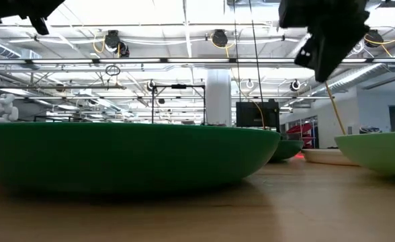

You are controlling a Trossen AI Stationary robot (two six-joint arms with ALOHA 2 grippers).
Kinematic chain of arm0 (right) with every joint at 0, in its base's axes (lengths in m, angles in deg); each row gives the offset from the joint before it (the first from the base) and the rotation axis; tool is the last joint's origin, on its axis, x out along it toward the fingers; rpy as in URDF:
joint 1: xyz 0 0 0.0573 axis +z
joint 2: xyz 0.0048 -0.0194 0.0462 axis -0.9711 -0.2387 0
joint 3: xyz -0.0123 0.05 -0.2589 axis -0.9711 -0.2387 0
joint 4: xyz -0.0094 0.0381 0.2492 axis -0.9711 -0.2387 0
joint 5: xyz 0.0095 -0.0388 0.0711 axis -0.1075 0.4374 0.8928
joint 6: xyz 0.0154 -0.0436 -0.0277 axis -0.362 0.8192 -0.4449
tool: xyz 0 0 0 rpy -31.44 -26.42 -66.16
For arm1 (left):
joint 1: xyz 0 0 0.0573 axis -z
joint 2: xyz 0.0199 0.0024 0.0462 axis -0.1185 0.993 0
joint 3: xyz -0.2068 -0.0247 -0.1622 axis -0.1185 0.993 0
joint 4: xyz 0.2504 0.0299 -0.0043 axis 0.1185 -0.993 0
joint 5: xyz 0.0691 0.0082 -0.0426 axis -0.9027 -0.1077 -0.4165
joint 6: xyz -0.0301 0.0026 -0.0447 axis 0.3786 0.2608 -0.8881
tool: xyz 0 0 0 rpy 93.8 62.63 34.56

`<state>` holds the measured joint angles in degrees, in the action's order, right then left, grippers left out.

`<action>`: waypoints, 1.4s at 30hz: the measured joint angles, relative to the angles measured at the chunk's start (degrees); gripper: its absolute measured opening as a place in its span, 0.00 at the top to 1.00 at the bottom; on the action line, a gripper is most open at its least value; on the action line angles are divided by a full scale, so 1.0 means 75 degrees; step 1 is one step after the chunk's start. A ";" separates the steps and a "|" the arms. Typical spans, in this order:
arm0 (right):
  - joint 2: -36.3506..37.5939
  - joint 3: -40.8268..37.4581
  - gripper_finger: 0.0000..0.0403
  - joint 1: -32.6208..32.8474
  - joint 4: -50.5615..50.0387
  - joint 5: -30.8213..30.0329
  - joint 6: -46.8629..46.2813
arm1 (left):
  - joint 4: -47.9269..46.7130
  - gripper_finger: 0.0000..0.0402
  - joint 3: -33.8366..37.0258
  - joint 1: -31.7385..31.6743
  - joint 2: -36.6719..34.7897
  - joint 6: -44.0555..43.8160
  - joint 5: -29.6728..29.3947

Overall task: Stack plastic plates
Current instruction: Stack the light green plate on the dark green plate

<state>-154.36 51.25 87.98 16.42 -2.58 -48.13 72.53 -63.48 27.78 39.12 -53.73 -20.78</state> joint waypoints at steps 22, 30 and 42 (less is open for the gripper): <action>-0.0825 0.0000 1.00 -0.0009 0.1745 -0.0040 -0.0076 | -0.0321 0.82 -0.0383 0.0000 0.0003 0.1345 0.0000; -0.0825 0.0000 1.00 -0.0009 0.2101 -0.0048 -0.0085 | -0.0291 0.82 -0.0383 0.0000 0.0001 0.1404 0.0000; -0.0825 0.0000 0.78 0.0093 0.1418 -0.0492 0.0680 | -0.0200 0.82 -0.0383 0.0000 0.0000 0.1787 0.0000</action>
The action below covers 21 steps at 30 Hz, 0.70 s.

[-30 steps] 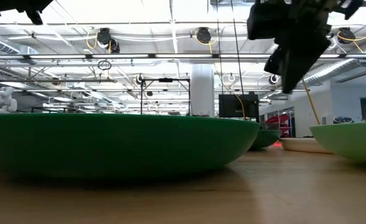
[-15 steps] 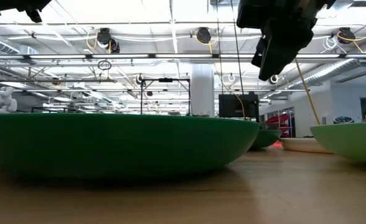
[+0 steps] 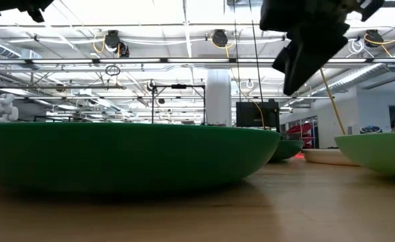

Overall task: Stack plastic plates
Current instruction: Stack the light green plate on the dark green plate

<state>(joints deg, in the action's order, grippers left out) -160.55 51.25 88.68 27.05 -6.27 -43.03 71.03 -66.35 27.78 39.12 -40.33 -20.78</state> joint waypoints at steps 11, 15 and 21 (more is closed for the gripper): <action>0.0000 -0.0003 0.48 0.0245 -0.1992 -0.0191 0.0904 | 0.0117 0.82 0.0000 0.0000 0.0003 0.0243 0.0000; 0.0000 -0.0003 0.48 0.0251 -0.2060 -0.0211 0.1043 | 0.0118 0.82 0.0000 0.0000 0.0002 0.0255 0.0000; -0.0298 -0.0003 0.49 0.0251 -0.2081 -0.0200 0.1235 | 0.0118 0.82 0.0000 0.0000 0.0000 0.0252 0.0000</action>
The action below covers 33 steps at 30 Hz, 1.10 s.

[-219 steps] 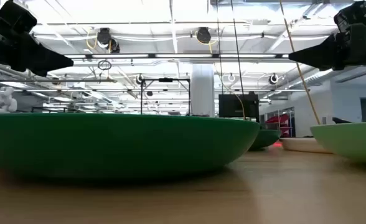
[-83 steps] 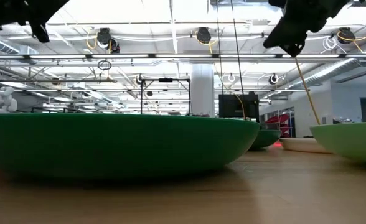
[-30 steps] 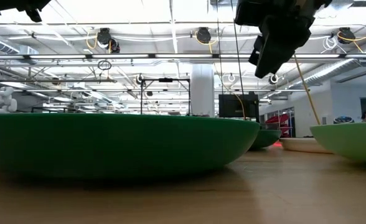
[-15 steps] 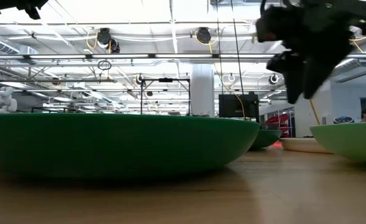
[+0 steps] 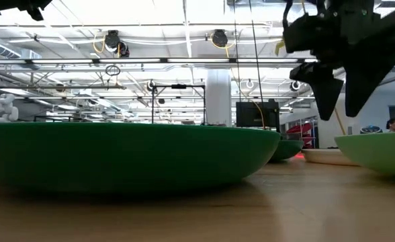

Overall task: Stack plastic plates
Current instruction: Stack the light green plate on the dark green plate

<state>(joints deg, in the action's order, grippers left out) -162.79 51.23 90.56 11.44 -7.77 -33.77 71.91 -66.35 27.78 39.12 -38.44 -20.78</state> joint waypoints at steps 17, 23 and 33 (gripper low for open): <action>-0.1007 -0.0003 0.53 -0.0009 0.0153 -0.0142 0.0583 | -0.0016 0.82 0.0000 0.0000 0.0001 -0.0012 0.0002; -0.1326 -0.0003 0.57 0.0000 0.0268 -0.0090 0.0608 | -0.0020 0.82 0.0000 0.0000 0.0003 -0.0020 -0.0012; -0.1328 -0.0003 0.80 0.0000 0.0261 0.0077 0.0633 | -0.0017 0.82 0.0000 -0.0003 0.0002 -0.0020 -0.0047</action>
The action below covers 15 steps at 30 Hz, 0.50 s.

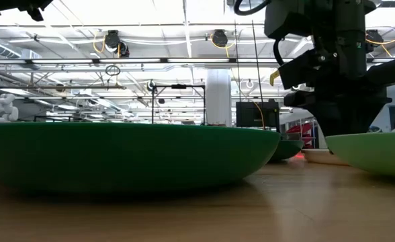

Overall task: Stack plastic plates
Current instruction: Stack the light green plate on the dark green plate

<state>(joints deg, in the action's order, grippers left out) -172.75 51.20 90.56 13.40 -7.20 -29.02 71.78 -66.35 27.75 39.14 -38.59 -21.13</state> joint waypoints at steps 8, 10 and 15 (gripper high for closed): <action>0.0020 0.0014 0.98 -0.0002 -0.0136 0.0488 0.0179 | 0.0000 0.82 0.0000 0.0000 -0.0003 0.0006 0.0000; 0.0020 0.0012 0.98 -0.0012 -0.0192 0.0538 0.0171 | 0.0000 0.82 0.0000 0.0003 0.0000 0.0006 0.0000; 0.0109 0.0012 0.98 -0.0015 -0.0519 0.0604 0.0193 | 0.0000 0.82 0.0000 0.0000 -0.0001 0.0006 0.0000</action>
<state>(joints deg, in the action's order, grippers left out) -171.93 51.29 90.45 9.51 -2.67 -27.57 71.78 -66.35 27.76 39.13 -38.55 -21.13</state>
